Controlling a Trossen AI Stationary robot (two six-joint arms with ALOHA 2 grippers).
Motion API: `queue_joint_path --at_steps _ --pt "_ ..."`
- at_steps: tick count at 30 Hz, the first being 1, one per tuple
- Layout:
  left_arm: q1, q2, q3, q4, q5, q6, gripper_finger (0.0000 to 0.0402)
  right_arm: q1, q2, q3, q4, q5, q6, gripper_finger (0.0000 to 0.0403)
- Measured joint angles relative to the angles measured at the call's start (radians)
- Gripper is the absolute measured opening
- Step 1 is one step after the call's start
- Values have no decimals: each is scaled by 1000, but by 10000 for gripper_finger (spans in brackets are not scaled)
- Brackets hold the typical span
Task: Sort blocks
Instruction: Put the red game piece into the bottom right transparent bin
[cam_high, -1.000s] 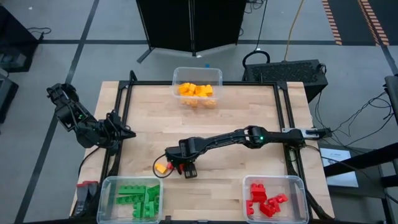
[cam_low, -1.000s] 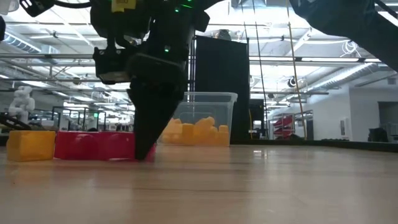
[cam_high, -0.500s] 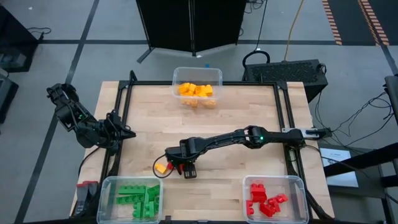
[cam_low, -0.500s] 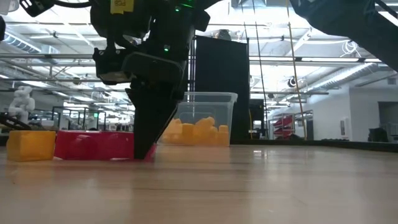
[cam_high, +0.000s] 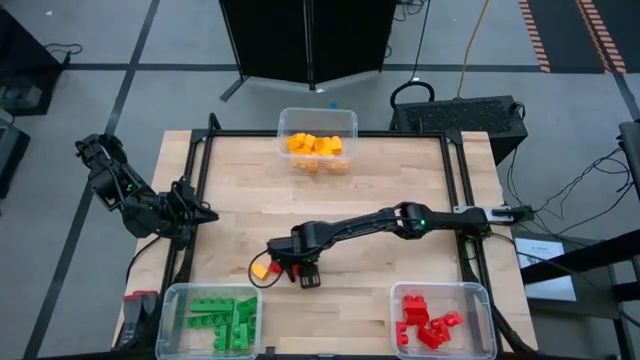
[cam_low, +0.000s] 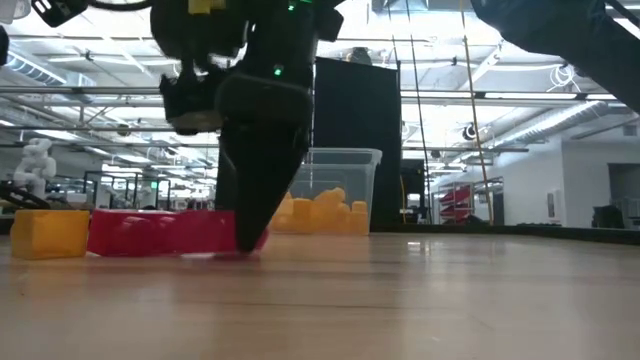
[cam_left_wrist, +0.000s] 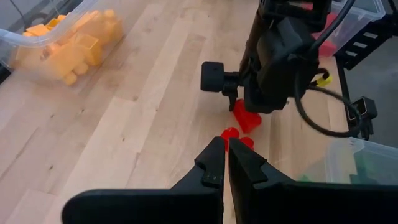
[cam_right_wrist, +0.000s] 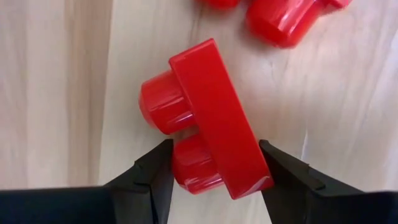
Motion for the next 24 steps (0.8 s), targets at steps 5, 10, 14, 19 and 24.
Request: queue_joint_path --at_steps 5,10,14,19,24 --pt "0 0 0 0 0 0 3 2 -34 2 -41 2 3 178" --pt "0 0 0 0 0 0 3 3 -70 1 -71 4 7 178" --pt "0 0 0 0 0 0 3 2 -115 2 -80 8 10 178" --pt "0 0 0 0 0 0 3 2 -177 2 -86 15 26 178" --pt "0 0 0 0 0 0 3 2 -259 3 -94 86 27 178"
